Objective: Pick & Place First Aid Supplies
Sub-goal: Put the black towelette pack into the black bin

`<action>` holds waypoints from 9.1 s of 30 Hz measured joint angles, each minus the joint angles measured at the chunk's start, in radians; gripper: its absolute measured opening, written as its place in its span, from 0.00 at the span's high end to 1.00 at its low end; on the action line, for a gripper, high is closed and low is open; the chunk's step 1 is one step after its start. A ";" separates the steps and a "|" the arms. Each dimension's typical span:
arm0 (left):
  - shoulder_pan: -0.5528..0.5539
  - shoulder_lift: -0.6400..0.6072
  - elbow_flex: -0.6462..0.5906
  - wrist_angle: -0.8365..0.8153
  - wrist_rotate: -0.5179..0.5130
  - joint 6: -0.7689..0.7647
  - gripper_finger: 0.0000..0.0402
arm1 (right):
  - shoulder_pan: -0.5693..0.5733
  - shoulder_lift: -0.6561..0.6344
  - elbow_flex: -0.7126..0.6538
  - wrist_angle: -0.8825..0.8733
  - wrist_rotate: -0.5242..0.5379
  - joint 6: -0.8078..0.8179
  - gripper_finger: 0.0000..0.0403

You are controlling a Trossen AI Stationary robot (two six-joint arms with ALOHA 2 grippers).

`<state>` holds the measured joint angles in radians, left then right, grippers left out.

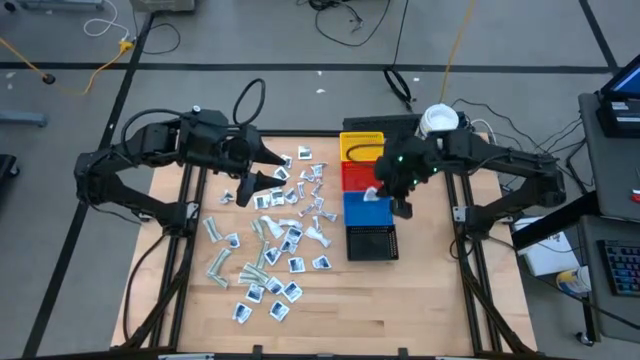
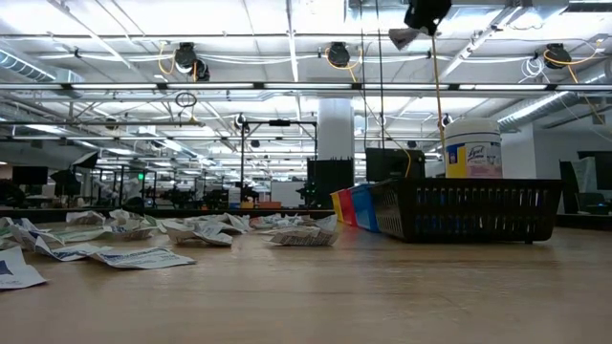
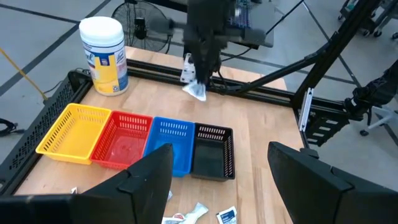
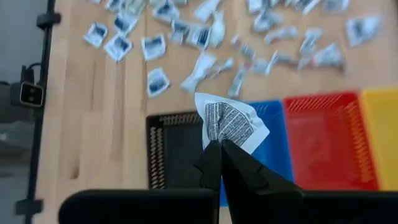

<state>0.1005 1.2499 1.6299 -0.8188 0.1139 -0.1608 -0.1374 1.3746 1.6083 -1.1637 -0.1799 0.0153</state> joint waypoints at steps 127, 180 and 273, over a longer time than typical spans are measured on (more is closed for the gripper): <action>0.213 0.329 -0.786 0.104 -0.201 -0.529 0.33 | 0.106 -0.245 -0.506 1.353 0.176 0.068 0.44; 0.133 -0.457 -0.768 0.897 -0.012 -0.212 1.00 | 0.106 -0.226 -0.465 1.308 0.128 0.261 0.44; 0.039 0.024 -0.174 0.260 0.281 -0.175 0.45 | 0.323 0.128 -0.461 0.354 0.177 0.234 1.00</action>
<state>0.1390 1.2743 1.4559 -0.5587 0.3953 -0.3362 0.1852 1.5028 1.1476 -0.8101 -0.0026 0.2496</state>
